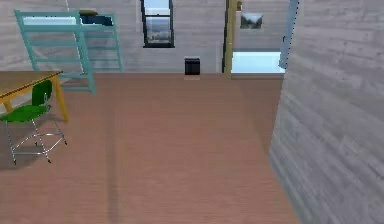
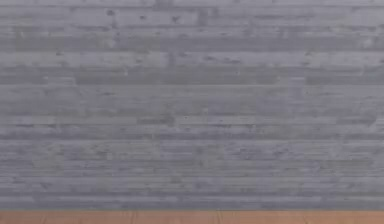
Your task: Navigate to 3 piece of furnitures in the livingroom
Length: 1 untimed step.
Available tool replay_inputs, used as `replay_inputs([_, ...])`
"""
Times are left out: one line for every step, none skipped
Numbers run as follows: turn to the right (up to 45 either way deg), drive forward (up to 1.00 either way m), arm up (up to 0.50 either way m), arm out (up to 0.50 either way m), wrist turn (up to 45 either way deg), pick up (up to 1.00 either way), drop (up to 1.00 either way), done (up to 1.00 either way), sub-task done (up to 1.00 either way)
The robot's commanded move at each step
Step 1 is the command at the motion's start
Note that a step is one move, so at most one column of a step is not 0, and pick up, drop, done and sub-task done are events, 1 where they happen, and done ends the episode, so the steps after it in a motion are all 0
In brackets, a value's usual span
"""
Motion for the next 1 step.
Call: replay_inputs([6.0, 0.0, 0.0, 0.0, 0.0, 0.0, 0.0, 0.0, 0.0])
